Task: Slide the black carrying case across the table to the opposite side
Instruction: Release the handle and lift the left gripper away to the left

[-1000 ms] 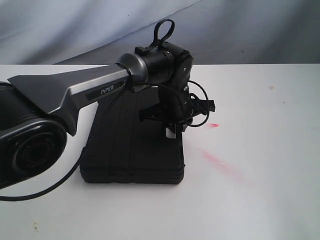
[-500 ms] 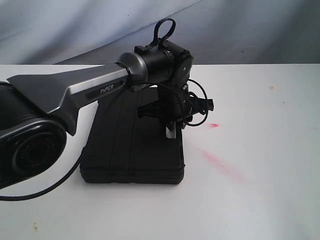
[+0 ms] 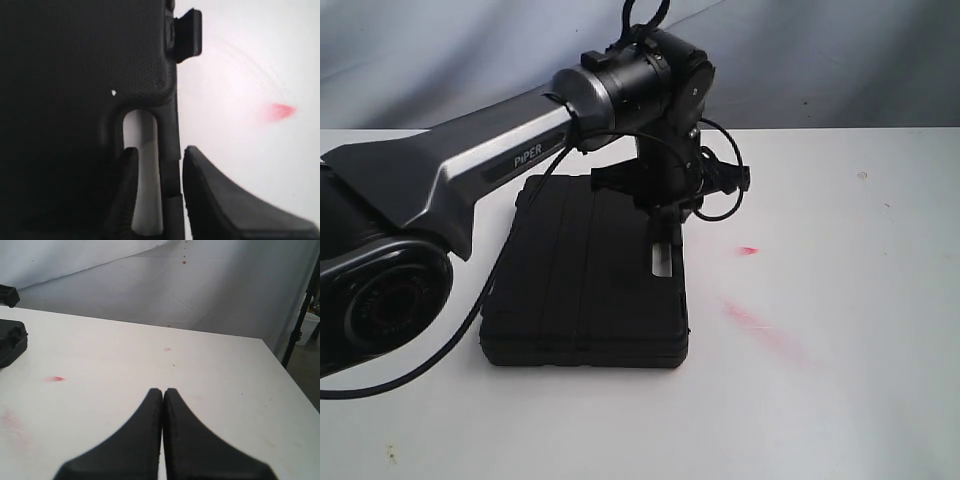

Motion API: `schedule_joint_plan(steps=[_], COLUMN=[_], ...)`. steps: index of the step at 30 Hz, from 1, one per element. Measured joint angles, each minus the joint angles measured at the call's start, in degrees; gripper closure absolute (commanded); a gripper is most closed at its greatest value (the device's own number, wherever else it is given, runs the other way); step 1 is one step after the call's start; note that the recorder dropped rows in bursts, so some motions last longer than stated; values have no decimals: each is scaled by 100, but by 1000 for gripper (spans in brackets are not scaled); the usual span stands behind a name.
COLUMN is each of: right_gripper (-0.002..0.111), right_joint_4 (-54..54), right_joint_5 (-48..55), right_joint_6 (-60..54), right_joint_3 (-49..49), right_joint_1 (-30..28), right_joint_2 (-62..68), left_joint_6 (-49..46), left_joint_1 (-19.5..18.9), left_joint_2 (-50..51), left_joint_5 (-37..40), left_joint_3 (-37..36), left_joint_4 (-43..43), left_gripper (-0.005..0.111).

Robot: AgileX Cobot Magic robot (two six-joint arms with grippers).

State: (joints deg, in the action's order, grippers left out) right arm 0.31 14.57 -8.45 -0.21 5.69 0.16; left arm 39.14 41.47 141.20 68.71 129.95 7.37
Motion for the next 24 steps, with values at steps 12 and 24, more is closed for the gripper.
schedule_joint_plan(steps=[12,24], right_gripper=[108,108], right_joint_4=[0,0], right_joint_5=[0,0], right_joint_6=[0,0], right_joint_3=[0,0], right_joint_1=[0,0], right_joint_2=[0,0], left_joint_6=[-1053,-1695], left_joint_1=[108,377], left_joint_2=[-790,-1488], left_joint_5=[87,-294], left_joint_3=[205,-70], left_joint_4=[1036,1758], left_gripper=[77,107])
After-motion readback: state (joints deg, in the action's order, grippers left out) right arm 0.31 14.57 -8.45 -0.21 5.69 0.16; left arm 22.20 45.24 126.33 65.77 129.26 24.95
